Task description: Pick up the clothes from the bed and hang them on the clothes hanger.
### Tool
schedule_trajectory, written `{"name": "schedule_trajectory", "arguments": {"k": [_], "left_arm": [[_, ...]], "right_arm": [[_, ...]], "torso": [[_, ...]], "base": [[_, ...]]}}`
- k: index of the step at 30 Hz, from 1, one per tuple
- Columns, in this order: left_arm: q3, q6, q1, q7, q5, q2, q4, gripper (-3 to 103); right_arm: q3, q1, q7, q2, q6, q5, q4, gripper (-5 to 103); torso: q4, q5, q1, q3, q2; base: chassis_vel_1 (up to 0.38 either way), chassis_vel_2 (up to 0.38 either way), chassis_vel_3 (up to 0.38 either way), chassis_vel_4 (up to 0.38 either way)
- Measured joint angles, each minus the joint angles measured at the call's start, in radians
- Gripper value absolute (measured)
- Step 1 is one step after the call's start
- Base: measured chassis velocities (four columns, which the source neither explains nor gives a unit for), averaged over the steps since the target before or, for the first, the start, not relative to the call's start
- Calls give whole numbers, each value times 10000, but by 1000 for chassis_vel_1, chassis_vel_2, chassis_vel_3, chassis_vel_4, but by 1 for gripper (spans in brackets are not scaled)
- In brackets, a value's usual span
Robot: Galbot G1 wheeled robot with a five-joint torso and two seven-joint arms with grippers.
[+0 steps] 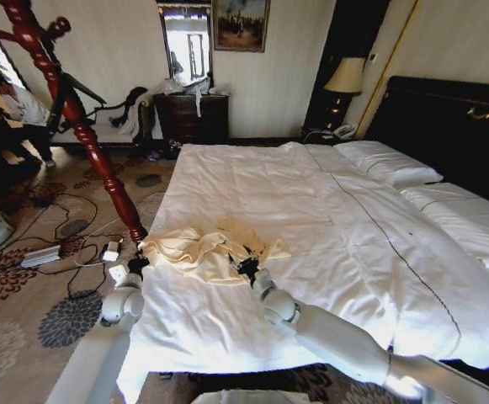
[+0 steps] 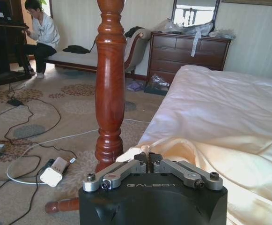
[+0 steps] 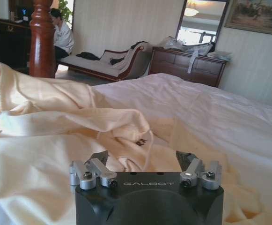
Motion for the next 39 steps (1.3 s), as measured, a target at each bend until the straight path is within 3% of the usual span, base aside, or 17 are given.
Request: {"name": "schedule_trajectory", "arguments": {"k": [5, 13, 18, 21, 24, 27, 34, 39], "left_arm": [[-52, -4, 56, -8, -12, 109, -94, 2], [-139, 86, -174, -60, 2, 77, -381, 2], [-99, 280, -370, -71, 234, -259, -747, 2], [15, 347, -379, -67, 561, -383, -821, 2], [209, 349, -254, -24, 896, -482, -796, 2], [305, 226, -117, 52, 1093, -586, -632, 2], [367, -343, 629, 350, 1670, -847, -141, 2], [339, -405, 845, 372, 1688, -795, -161, 2]], "right_arm": [[-468, 555, -417, 129, -396, -265, -19, 98], [-1376, 1663, -1035, 598, -86, -892, -1033, 103], [-2105, 2284, -1173, 605, 316, -855, -1533, 84], [-2364, 2450, -1166, 480, 375, -843, -1606, 78], [-2621, 2603, -1081, 327, 389, -846, -1612, 58], [-2735, 2749, -1023, 268, 396, -846, -1608, 60], [-3019, 3357, -1044, 400, 519, -707, -1985, 93], [-3143, 3556, -1106, 539, 584, -642, -2187, 87]], "torso": [[0, -1, -1, -1, 0], [1, 0, 0, 0, -1], [-1, 1, 0, 0, -1], [-2, 0, 1, 1, -1], [-2, 1, 0, 0, -1], [-2, 1, 0, 0, -2], [1, -1, 0, 0, -1], [2, 0, 0, 0, -1]], "base": [[0, 0, 0, 0], [0, 0, 0, 0], [0, 0, 0, 0], [0, 0, 0, 0], [0, 0, 0, 0], [0, 0, 0, 0], [0, 0, 0, 0], [0, 0, 0, 0]]}}
